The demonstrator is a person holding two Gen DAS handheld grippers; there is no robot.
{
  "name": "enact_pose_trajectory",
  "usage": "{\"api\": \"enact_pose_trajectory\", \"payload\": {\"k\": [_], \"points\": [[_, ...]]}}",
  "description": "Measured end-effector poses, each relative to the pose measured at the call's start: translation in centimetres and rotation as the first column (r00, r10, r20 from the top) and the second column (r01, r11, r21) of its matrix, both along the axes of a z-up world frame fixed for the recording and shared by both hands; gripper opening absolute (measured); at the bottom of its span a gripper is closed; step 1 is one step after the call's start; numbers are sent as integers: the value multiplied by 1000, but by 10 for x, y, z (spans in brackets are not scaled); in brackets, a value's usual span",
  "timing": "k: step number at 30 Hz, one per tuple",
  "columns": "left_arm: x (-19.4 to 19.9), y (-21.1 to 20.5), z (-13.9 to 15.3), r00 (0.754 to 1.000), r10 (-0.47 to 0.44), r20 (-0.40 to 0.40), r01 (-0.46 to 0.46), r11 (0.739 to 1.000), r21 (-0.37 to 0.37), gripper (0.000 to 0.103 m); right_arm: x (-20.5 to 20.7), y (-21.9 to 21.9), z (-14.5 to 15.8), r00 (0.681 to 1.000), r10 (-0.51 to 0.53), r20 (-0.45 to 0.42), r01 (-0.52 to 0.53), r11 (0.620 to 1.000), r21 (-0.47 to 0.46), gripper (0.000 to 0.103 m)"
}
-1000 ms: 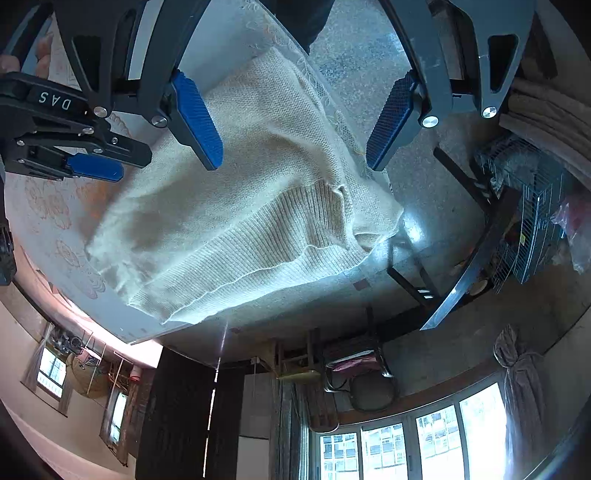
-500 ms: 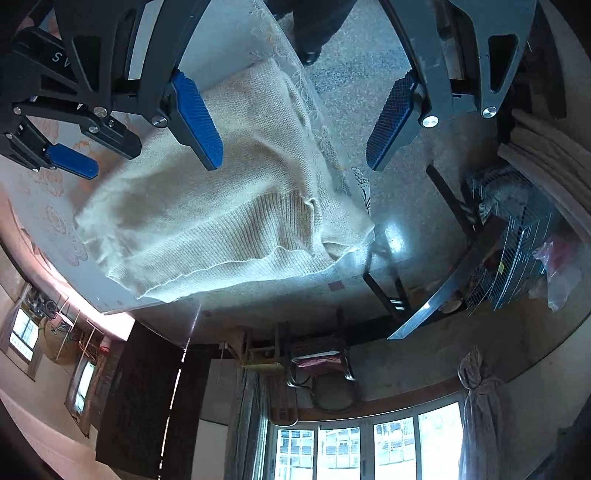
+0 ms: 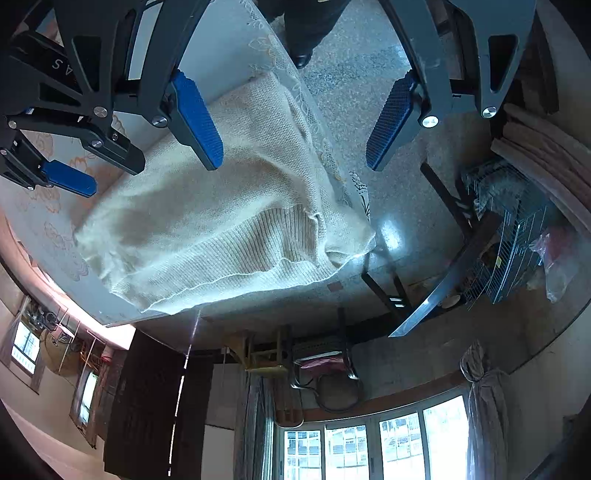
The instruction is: Fold clothes
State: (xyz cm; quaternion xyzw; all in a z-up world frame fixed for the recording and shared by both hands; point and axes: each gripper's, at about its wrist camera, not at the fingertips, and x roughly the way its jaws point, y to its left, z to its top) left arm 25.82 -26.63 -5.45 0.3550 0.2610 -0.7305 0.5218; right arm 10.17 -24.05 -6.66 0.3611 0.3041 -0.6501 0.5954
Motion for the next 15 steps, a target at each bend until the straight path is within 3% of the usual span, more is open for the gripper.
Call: {"api": "enact_pose_trajectory", "payload": {"k": [15], "points": [[8,-2,-3,1000,22,-8,-22,1000,16,81,-3,3,-3,1000,-9,17,8,1000,12,65]]}}
